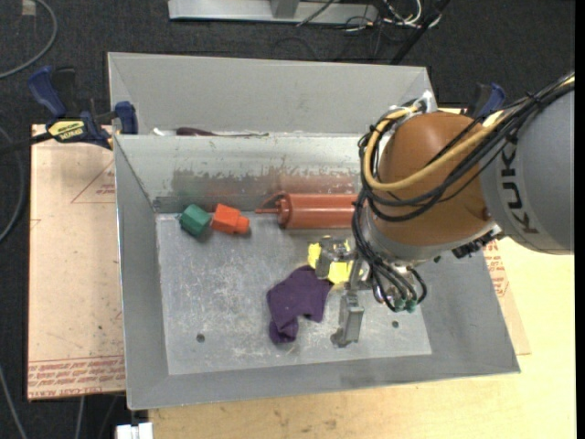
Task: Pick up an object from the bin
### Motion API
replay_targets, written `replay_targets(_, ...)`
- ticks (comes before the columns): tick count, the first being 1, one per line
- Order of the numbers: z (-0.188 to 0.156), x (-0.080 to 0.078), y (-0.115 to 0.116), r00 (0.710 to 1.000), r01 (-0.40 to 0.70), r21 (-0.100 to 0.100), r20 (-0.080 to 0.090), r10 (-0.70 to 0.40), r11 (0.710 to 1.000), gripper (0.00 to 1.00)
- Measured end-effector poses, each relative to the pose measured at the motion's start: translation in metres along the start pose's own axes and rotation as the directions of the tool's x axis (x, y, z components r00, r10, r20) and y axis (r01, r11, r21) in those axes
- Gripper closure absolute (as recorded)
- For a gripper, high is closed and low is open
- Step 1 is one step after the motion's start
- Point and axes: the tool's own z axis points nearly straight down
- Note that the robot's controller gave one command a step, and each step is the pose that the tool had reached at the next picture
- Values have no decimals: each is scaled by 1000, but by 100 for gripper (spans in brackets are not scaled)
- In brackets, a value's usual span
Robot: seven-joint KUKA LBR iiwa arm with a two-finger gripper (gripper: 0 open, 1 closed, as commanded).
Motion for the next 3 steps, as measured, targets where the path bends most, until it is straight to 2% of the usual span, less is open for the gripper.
replay_targets(1, -4, -2, 0, 1000, -3, -1, 8, 3, 1000, 0)
replay_targets(2, 15, -20, -4, 992, 124, 0, 14, -124, 992, 0)
replay_targets(3, 55, -59, -15, 901, 433, 3, 11, -433, 901, 0)
